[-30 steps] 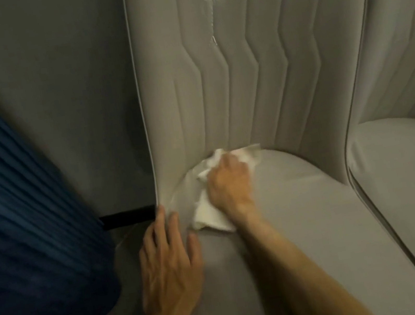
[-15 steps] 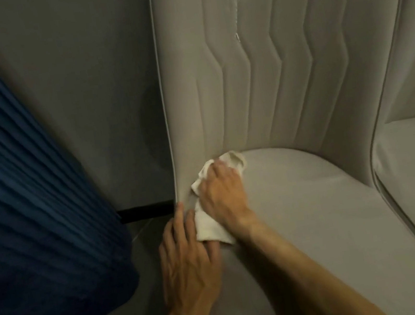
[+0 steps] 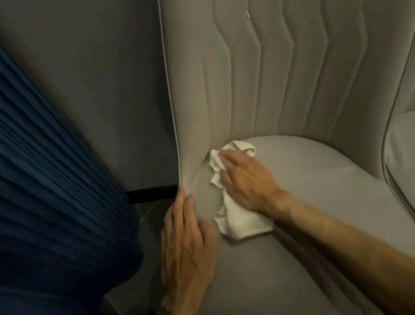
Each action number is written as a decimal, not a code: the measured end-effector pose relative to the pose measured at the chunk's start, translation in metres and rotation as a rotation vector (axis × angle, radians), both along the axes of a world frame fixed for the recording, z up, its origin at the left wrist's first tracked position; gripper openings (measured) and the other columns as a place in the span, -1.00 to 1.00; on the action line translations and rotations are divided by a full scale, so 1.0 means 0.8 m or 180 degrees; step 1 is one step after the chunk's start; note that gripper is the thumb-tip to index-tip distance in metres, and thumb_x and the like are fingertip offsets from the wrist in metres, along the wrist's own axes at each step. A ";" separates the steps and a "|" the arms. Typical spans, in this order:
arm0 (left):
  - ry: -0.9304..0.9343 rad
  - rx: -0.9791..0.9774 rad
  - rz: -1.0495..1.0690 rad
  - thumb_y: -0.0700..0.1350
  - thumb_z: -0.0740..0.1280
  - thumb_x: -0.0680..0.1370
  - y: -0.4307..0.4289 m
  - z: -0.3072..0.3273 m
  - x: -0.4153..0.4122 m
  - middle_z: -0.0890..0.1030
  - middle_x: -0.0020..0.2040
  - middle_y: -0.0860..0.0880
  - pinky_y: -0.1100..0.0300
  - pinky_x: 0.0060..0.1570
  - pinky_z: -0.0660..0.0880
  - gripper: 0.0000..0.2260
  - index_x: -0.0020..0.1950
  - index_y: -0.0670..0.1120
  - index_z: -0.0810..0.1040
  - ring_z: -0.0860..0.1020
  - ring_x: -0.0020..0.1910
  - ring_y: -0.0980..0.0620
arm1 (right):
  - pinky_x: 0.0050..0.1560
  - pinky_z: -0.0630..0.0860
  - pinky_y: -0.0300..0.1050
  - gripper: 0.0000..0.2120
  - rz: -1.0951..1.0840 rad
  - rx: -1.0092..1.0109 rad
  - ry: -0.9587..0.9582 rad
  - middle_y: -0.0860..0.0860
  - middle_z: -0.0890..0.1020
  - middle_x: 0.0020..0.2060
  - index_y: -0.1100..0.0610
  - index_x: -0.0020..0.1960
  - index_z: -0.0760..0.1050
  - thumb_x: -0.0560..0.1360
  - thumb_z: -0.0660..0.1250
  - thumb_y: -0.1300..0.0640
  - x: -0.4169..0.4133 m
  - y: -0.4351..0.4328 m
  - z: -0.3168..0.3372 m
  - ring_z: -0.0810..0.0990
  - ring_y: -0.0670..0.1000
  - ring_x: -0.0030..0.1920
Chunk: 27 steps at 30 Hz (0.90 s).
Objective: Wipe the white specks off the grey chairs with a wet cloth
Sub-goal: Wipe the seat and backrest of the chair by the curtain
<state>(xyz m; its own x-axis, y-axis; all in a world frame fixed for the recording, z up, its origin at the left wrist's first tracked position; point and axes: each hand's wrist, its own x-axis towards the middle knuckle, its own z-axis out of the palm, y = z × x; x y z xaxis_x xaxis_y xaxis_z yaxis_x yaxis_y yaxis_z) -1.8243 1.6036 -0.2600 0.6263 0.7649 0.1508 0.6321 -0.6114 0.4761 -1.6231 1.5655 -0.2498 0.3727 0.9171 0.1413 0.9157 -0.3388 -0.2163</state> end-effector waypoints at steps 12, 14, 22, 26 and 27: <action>-0.0109 0.0094 -0.0014 -0.01 0.00 0.65 -0.003 0.001 -0.002 0.43 0.56 -0.17 -0.12 0.36 0.47 -0.47 0.48 -0.23 0.50 0.50 0.44 -0.23 | 0.48 0.28 0.11 -0.52 -0.0203 -0.0245 -0.0055 0.21 0.44 0.46 0.26 0.49 0.37 0.71 0.04 0.01 -0.035 0.030 -0.002 0.39 0.23 0.46; -0.0076 0.0069 -0.0025 -0.01 -0.01 0.64 -0.003 0.000 -0.002 0.41 0.57 -0.16 -0.11 0.39 0.45 -0.45 0.50 -0.22 0.49 0.48 0.46 -0.22 | 0.55 0.23 0.07 -0.50 0.0082 -0.0224 -0.0030 0.18 0.40 0.52 0.24 0.57 0.30 0.72 0.06 0.01 -0.017 0.011 0.002 0.35 0.19 0.52; -0.0079 0.0007 -0.0016 -0.02 -0.02 0.63 -0.004 0.003 0.000 0.39 0.58 -0.17 -0.13 0.39 0.46 -0.44 0.50 -0.22 0.48 0.47 0.46 -0.24 | 0.62 0.14 0.10 -0.43 -0.0211 -0.0212 0.0071 0.13 0.30 0.60 0.20 0.64 0.19 0.74 -0.01 -0.09 -0.040 0.018 -0.007 0.23 0.13 0.62; 0.0014 0.0051 -0.0014 -0.04 -0.02 0.61 -0.002 0.004 -0.001 0.40 0.58 -0.16 -0.14 0.38 0.47 -0.44 0.49 -0.23 0.49 0.48 0.45 -0.23 | 0.63 0.11 0.01 -0.43 -0.0016 -0.0314 -0.0014 0.06 0.28 0.63 0.12 0.66 0.18 0.73 0.01 -0.13 -0.005 -0.004 -0.002 0.18 0.05 0.65; 0.0030 0.0029 0.0002 -0.03 -0.02 0.61 -0.002 0.004 0.000 0.39 0.59 -0.14 -0.14 0.38 0.49 -0.44 0.49 -0.22 0.49 0.48 0.46 -0.22 | 0.63 0.11 -0.01 -0.43 -0.0155 -0.0360 -0.0041 0.08 0.28 0.63 0.13 0.66 0.17 0.74 0.02 -0.12 0.015 -0.011 -0.001 0.19 0.05 0.65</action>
<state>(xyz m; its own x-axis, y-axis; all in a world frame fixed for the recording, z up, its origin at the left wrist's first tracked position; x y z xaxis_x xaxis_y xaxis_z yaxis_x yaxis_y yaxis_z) -1.8242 1.6019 -0.2570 0.6273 0.7639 0.1518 0.6369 -0.6153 0.4645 -1.6110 1.5565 -0.2503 0.4160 0.9083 0.0430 0.9000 -0.4045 -0.1626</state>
